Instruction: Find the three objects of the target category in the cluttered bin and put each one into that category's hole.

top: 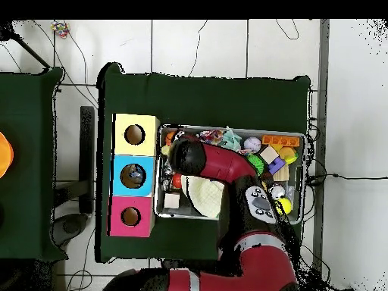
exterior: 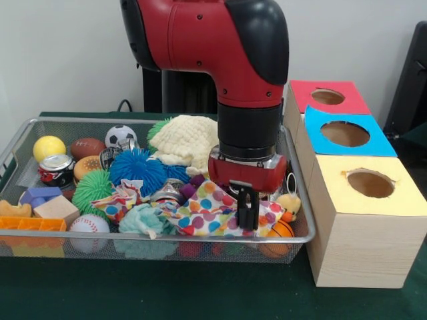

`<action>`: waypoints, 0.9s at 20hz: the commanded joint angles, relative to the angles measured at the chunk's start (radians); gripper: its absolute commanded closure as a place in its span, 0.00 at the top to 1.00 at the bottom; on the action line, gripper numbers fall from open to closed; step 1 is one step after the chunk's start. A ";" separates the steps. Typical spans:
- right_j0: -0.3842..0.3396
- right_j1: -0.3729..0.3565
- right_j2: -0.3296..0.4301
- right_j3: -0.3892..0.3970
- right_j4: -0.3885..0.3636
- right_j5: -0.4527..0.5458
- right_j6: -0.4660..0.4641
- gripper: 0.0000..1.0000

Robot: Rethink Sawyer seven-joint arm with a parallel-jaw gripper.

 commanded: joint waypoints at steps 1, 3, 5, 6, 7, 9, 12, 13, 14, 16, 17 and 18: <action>0.025 0.026 0.007 0.145 -0.040 0.273 0.040 0.00; 0.052 0.039 -0.024 0.136 -0.046 0.278 0.063 0.00; 0.070 0.042 -0.043 0.141 -0.049 0.275 0.084 0.00; 0.069 0.050 -0.045 0.140 -0.052 0.266 0.085 0.00; 0.072 0.065 -0.051 0.137 -0.054 0.252 0.090 0.00; 0.078 0.096 -0.058 0.136 -0.056 0.200 0.100 0.00; 0.083 0.147 -0.061 0.122 -0.054 0.122 0.110 0.00; 0.086 0.170 -0.066 0.109 -0.054 0.086 0.117 0.00; 0.088 0.181 -0.067 0.101 -0.051 0.071 0.118 0.00; 0.096 0.213 -0.070 0.077 -0.041 0.040 0.124 0.00; 0.101 0.225 -0.074 0.067 -0.038 0.024 0.127 0.00; 0.101 0.233 -0.076 0.063 -0.033 0.014 0.127 0.00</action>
